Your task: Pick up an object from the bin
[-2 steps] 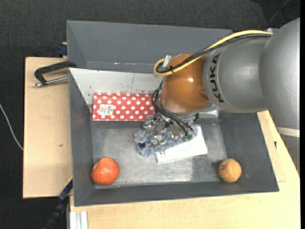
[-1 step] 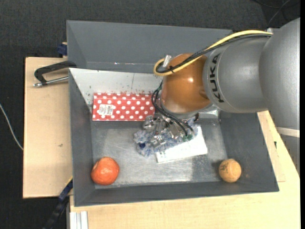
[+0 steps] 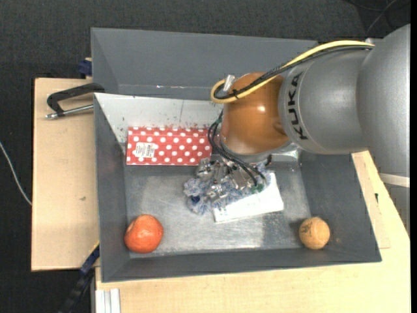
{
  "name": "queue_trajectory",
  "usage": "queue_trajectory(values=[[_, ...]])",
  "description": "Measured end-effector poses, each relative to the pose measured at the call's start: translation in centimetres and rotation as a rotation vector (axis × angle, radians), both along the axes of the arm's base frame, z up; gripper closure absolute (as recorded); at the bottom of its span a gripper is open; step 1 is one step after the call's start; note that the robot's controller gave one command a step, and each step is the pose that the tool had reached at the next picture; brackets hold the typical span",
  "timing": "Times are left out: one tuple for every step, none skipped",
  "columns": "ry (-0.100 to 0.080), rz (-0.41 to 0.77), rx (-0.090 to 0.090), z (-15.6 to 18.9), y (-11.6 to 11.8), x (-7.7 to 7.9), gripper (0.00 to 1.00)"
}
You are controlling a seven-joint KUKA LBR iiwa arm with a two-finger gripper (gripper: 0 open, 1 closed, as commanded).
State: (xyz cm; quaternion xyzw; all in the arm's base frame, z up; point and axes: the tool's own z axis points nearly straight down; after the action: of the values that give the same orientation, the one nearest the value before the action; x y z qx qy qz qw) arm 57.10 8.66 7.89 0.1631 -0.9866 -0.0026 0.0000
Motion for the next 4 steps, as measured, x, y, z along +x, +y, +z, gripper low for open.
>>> queue_trajectory(values=[[0.002,0.0,-0.002,1.8,0.0,-0.1,1.0],[-0.006,0.0,-0.002,3.4,0.0,0.1,1.0],[-0.004,-0.001,-0.003,4.6,-0.1,0.0,1.0],[-0.004,-0.001,-0.003,6.3,0.0,0.0,1.0]])
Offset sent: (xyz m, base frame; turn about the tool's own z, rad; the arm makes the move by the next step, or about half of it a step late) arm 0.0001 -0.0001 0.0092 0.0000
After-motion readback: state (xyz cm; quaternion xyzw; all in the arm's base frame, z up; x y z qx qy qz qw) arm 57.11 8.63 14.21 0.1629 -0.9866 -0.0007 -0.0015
